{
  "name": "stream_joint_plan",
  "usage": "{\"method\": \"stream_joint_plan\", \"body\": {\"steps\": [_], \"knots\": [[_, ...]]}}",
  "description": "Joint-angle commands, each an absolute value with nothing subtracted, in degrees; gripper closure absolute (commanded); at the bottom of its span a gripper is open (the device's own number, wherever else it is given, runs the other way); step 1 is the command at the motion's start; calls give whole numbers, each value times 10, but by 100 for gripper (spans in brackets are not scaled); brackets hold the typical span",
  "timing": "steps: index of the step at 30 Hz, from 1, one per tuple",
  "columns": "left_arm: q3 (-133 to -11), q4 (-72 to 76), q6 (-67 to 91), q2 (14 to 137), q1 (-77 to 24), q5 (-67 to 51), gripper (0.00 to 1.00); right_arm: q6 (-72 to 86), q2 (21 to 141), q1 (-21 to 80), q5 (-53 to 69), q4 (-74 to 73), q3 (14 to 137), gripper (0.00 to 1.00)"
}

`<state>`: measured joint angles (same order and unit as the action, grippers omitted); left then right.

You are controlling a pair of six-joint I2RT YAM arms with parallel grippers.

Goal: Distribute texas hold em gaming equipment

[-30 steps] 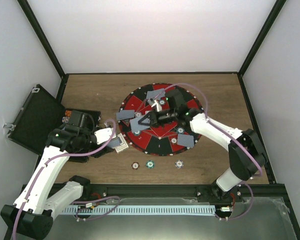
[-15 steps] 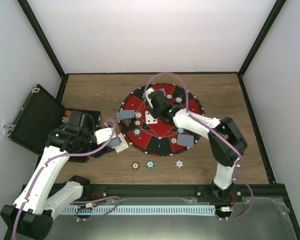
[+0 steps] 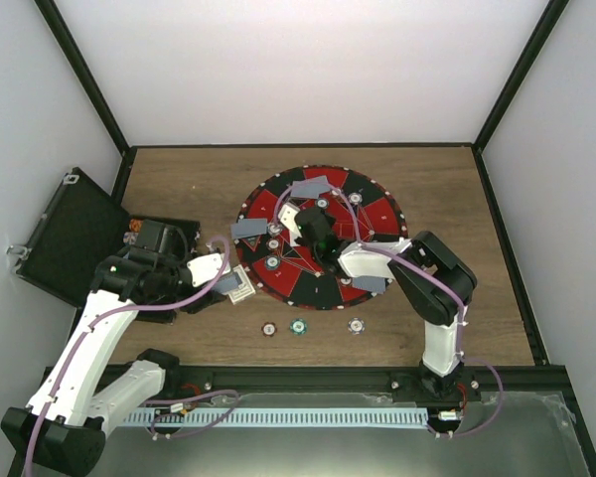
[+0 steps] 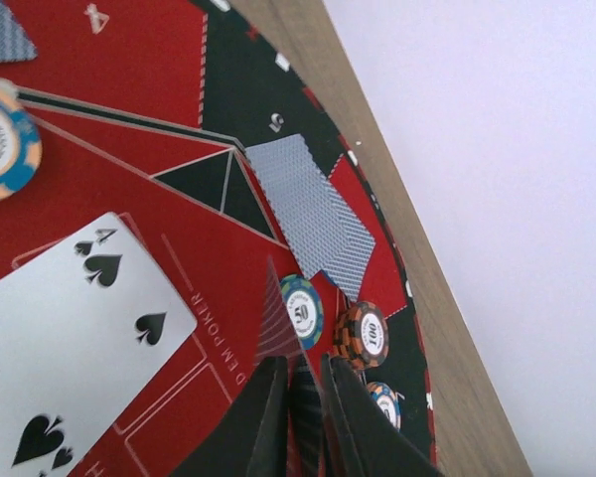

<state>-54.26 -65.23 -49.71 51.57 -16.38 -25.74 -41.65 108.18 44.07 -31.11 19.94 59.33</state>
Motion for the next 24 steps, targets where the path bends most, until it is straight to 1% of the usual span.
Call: {"method": "stream_joint_plan", "body": {"steps": [1,4,6,11,14,16,17,21,24], "knots": [[-544,-648,-499,505,-163,-264,96,-397,1087,451,-296,182,584,87],[-544,-649,-499,504,-163,-264,96,-366,1086,456,-292,149,581,81],[-543,-648,-499,502,-163,-265,96,-341,1083,457,-285,119,585,75],[-543,-649,-500,500,-163,-265,96,-304,1069,468,-272,70,583,67],[-544,-649,-501,501,-163,-266,96,-278,1056,472,-254,35,586,55],[-545,-649,-501,501,-163,-267,96,-259,1049,474,-233,3,591,37],[-546,-650,-501,501,-163,-267,96,-248,1047,475,-225,-13,596,31],[-548,-652,-501,503,-163,-269,96,-209,1035,475,-189,-60,612,17],[-548,-653,-502,503,-163,-269,96,-181,1021,475,-171,-87,625,11]]}}
